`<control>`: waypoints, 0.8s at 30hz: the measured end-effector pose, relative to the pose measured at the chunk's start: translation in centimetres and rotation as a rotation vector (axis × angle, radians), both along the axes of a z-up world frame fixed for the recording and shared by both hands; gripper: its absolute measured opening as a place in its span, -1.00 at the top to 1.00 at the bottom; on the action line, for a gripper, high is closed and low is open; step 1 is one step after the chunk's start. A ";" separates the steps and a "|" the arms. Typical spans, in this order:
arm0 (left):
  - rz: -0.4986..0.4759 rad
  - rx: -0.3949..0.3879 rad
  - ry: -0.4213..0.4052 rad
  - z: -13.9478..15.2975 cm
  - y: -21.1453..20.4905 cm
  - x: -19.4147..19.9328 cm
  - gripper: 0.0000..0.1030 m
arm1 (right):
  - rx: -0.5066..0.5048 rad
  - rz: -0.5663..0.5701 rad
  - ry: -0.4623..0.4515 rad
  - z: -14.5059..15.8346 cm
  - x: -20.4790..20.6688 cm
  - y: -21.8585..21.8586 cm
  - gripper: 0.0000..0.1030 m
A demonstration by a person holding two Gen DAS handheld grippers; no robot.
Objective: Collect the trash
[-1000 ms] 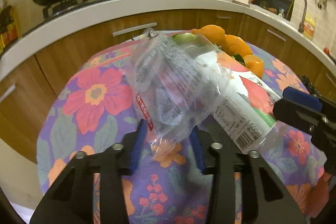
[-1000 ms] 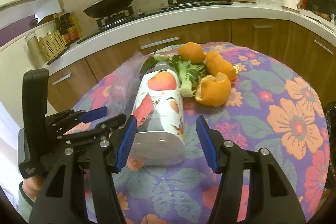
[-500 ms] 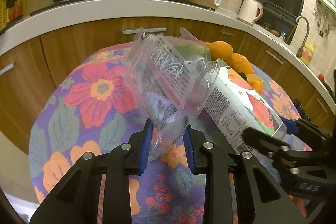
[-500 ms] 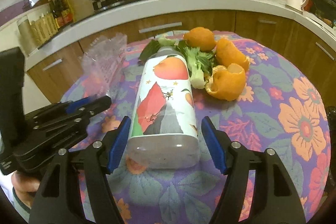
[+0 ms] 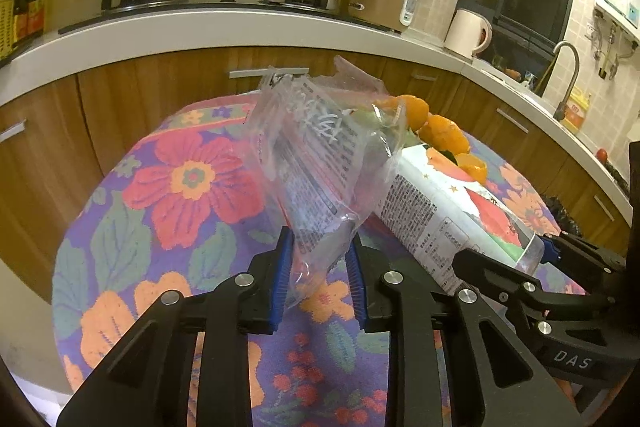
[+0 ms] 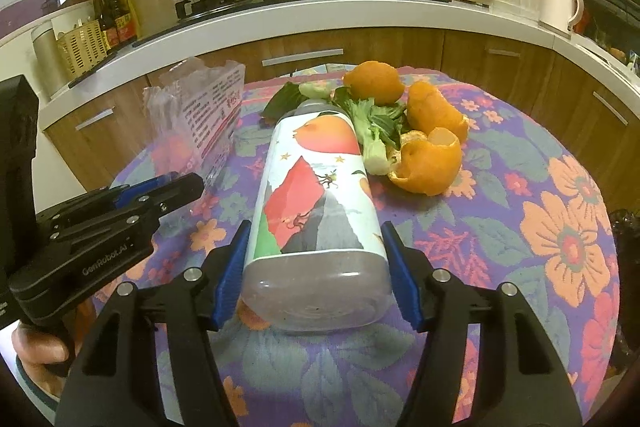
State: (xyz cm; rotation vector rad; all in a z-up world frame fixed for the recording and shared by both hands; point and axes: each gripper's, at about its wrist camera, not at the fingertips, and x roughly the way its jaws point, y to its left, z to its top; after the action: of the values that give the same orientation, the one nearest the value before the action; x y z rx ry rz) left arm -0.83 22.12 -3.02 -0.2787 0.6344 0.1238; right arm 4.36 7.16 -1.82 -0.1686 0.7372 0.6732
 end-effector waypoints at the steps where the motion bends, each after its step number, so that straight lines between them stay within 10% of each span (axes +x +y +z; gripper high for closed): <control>1: -0.002 -0.002 -0.004 0.1 0.0 -0.1 0.61 | 0.004 0.001 0.002 0.1 -0.2 -0.2 -0.14; 16: -0.016 -0.036 -0.008 -0.1 -1.3 -6.1 0.75 | 0.005 0.035 -0.013 0.6 -4.4 -4.6 -0.15; 20: 0.040 -0.003 -0.014 0.1 -1.0 -6.6 0.00 | 0.005 0.042 -0.001 0.2 -4.4 -5.5 -0.15; 24: 0.050 -0.011 -0.034 0.9 0.2 -6.2 -0.10 | -0.002 0.045 0.016 -0.2 -4.3 -5.6 -0.17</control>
State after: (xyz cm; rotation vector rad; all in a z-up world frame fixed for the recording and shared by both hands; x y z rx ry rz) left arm -7.00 22.31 -2.10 -0.3071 0.5950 0.1632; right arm 0.07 1.57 -2.04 -0.1819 0.7515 0.7174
